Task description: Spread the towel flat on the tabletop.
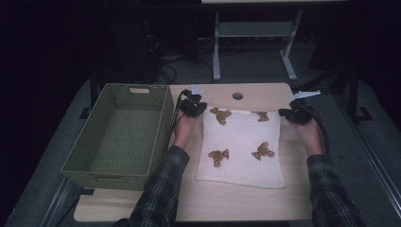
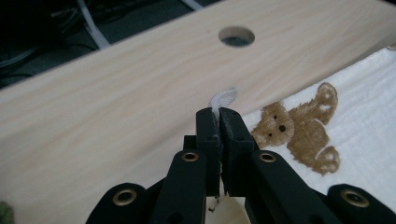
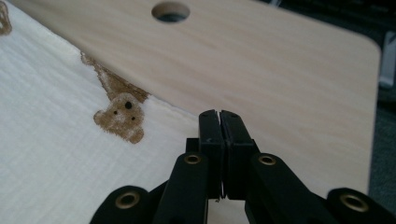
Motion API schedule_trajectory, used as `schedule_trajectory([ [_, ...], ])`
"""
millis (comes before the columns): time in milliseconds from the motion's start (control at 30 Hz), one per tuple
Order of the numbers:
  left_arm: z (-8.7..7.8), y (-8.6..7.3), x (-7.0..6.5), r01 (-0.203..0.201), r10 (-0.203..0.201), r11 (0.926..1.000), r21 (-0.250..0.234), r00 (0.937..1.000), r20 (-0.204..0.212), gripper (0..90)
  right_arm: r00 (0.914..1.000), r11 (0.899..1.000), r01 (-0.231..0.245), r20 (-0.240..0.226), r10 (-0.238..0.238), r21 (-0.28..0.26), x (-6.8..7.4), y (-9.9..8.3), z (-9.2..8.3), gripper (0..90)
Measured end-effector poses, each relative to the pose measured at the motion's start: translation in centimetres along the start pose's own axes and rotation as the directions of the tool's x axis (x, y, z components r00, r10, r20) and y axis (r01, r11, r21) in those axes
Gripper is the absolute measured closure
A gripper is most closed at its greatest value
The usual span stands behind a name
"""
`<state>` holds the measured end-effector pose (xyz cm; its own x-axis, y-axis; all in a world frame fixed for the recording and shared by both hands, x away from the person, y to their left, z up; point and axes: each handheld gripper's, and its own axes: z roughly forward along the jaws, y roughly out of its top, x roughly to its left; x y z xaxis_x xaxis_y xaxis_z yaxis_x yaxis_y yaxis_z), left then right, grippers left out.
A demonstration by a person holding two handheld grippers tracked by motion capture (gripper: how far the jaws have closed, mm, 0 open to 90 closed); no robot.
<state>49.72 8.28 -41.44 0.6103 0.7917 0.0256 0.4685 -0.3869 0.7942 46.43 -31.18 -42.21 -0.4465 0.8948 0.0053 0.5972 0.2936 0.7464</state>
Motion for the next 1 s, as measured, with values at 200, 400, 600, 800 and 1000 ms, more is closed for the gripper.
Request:
schedule_trajectory([
  [200,-0.4,-0.3,0.2,0.02,-0.02,0.9998,0.003,0.9997,0.012,86.9,0.9997,1.0,-0.001,-0.025,0.0,-0.01,0.3,-0.4,-0.2,88.4],
  [400,-1.4,-1.1,0.1,0.05,-0.051,0.9987,0.007,0.9979,0.039,86.9,0.9963,0.999,-0.021,-0.084,0.019,-0.029,0.6,-1.9,-0.6,88.4],
  [600,-2.3,-1.9,-0.8,0.036,-0.036,0.9993,-0.002,0.998,0.053,86.9,0.9922,0.998,-0.041,-0.12,0.034,-0.057,0.9,-3.5,-1.8,88.4],
  [800,-3.2,-3.0,-1.4,0.044,-0.044,0.999,0.002,0.9969,0.066,86.9,0.9888,0.997,-0.038,-0.147,0.028,-0.064,1.4,-4.9,-2.4,88.4],
  [1000,-3.8,-3.9,-2.0,0.033,-0.033,0.9994,0.009,0.9975,0.062,87.0,0.9882,0.997,-0.03,-0.152,0.02,-0.064,2.0,-5.8,-2.8,88.3],
])
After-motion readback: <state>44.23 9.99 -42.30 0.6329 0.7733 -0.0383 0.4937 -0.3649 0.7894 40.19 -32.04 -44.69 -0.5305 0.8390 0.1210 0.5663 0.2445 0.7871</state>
